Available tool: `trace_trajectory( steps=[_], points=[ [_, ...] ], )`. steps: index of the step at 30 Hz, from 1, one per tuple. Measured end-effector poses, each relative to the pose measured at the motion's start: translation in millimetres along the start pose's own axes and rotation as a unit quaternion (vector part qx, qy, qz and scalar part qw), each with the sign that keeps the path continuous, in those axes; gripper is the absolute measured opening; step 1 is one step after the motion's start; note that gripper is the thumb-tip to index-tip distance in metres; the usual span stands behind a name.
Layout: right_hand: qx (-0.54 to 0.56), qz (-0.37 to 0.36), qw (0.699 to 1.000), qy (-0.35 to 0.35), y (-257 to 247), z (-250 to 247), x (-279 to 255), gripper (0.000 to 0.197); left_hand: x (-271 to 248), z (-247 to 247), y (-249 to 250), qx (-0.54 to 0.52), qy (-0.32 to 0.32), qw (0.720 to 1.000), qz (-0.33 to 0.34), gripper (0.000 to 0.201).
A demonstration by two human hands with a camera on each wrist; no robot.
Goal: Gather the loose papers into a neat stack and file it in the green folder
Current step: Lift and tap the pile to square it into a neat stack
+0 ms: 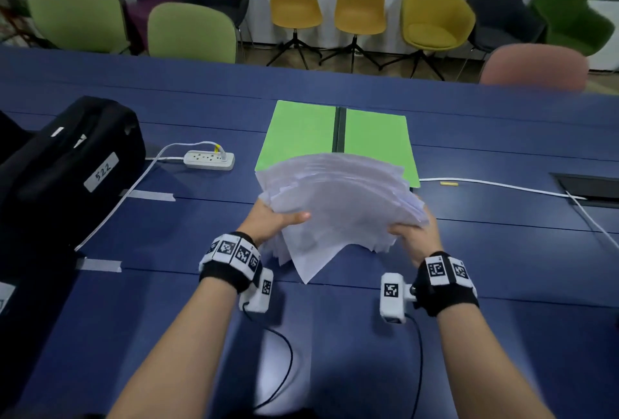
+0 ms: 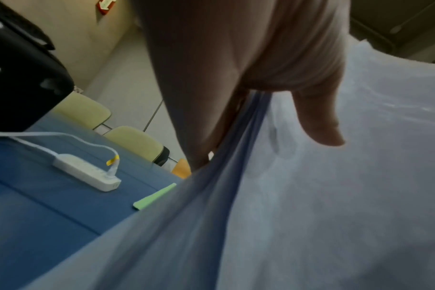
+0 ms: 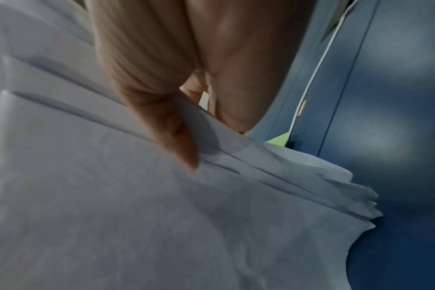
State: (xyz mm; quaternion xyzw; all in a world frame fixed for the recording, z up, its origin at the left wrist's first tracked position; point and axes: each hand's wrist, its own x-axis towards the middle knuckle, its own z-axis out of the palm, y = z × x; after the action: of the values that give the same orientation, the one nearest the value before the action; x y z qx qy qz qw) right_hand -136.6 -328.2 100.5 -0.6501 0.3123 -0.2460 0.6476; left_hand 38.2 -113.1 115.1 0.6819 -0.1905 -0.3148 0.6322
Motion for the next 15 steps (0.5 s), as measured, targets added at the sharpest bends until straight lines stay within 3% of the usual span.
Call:
trace_trajectory(
  steps=[3, 8, 11, 15],
  points=[
    [0.012, 0.007, 1.0, 0.017, -5.2, -4.4, 3.7, 0.064, 10.1, 0.2, 8.8, 0.006, -0.034, 0.999, -0.005, 0.051],
    [0.043, 0.028, 0.999, 0.009, -11.1, -1.8, 5.7, 0.051, 15.2, 4.6, 11.2, -0.036, -0.027, 0.999, -0.002, 0.053],
    [-0.034, 0.018, 0.998, 0.04, -14.9, 14.1, 1.6, 0.033, 13.9, 23.7, 10.8, -0.041, 0.01, 0.999, 0.003, 0.049],
    [0.014, -0.051, 0.992, 0.111, -45.1, 23.7, 3.1, 0.025, 6.9, 36.4, 24.8, -0.025, 0.087, 0.992, 0.09, 0.034]
  ],
)
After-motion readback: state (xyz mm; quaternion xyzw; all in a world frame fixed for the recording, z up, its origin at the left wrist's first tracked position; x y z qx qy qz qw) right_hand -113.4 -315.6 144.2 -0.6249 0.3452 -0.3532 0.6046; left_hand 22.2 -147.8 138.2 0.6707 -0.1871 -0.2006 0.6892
